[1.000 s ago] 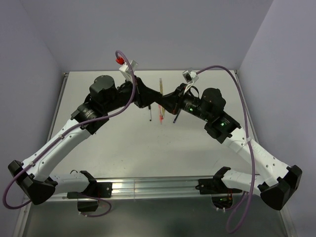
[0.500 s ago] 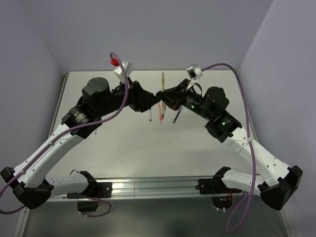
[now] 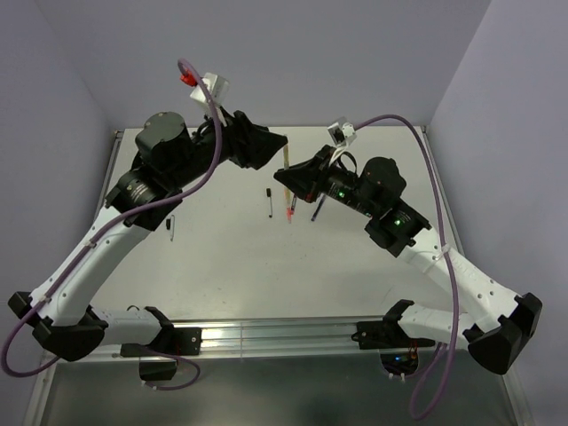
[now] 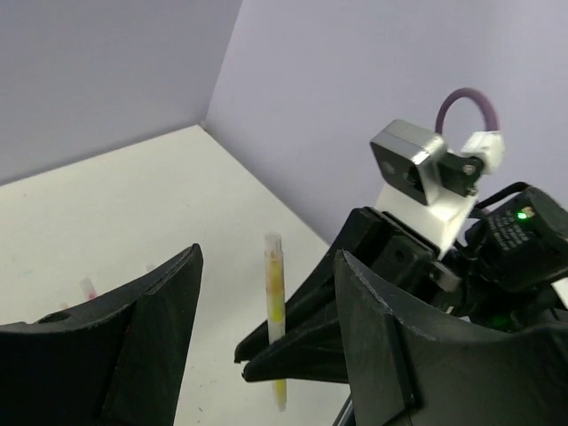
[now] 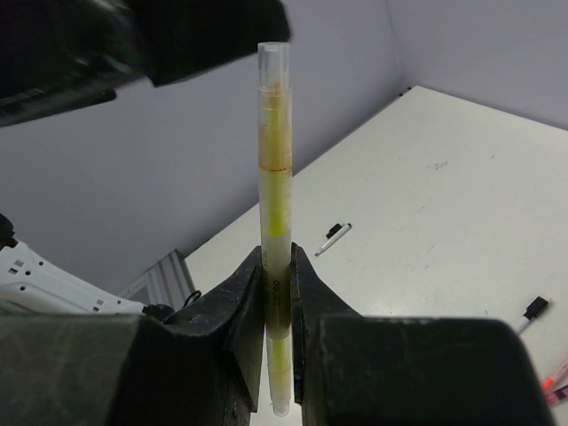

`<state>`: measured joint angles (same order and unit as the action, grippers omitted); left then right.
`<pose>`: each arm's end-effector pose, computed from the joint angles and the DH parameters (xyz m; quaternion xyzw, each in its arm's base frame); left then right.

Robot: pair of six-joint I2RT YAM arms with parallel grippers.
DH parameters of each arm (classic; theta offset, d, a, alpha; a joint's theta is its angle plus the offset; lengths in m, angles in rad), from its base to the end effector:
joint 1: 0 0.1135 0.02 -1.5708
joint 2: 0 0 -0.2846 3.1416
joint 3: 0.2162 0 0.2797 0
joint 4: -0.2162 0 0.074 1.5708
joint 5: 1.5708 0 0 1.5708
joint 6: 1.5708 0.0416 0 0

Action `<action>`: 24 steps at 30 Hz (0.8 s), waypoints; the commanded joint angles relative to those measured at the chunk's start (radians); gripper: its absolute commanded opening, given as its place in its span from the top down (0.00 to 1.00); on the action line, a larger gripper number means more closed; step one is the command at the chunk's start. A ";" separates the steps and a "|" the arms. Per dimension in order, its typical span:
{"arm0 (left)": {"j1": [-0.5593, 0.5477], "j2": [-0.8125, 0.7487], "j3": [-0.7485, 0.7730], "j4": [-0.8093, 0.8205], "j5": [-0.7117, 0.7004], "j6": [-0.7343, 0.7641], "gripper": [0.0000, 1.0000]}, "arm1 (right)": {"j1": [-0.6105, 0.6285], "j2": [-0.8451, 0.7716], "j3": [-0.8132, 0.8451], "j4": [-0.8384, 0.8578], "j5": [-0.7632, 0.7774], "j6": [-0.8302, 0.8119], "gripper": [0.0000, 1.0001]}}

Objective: Insert the pens into the pen caps
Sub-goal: Insert the pen cap onto the pen, then press the pen cap onto the pen.

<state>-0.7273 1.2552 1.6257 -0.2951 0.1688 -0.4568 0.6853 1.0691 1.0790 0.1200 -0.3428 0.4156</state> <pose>0.2040 -0.1909 0.5476 0.1526 0.6630 -0.4553 0.5743 0.1986 0.1804 0.4404 -0.2144 0.6269 0.4832 0.5723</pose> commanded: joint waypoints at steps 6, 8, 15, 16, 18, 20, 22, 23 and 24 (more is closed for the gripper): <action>0.022 0.069 0.056 0.027 0.092 0.015 0.35 | 0.023 0.011 0.050 0.044 -0.013 0.006 1.00; 0.023 0.073 0.051 0.033 0.098 0.010 0.36 | 0.025 0.014 0.048 0.046 -0.013 0.008 1.00; 0.029 0.072 0.042 0.040 0.123 0.004 0.44 | 0.031 0.022 0.056 0.040 -0.010 0.005 1.00; 0.032 0.073 0.043 0.040 0.127 0.004 0.48 | 0.031 0.020 0.055 0.040 -0.007 0.005 1.00; 0.032 0.079 0.043 0.036 0.136 0.001 0.52 | 0.033 0.022 0.056 0.037 -0.002 0.003 1.00; 0.032 0.082 0.043 0.030 0.146 0.000 0.53 | 0.033 0.022 0.058 0.035 -0.001 0.000 1.00; 0.032 0.084 0.042 0.030 0.158 0.000 0.55 | 0.033 0.020 0.059 0.033 0.002 0.000 1.00; 0.034 0.084 0.040 0.028 0.161 0.003 0.56 | 0.033 0.022 0.059 0.033 0.002 0.000 1.00; 0.032 0.082 0.036 0.030 0.164 0.003 0.57 | 0.033 0.023 0.059 0.032 0.001 -0.001 1.00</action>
<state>-0.6987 1.3399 1.6314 -0.2974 0.2947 -0.4583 0.7094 1.0904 1.0813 0.1192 -0.3481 0.4221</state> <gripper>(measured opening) 0.442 0.188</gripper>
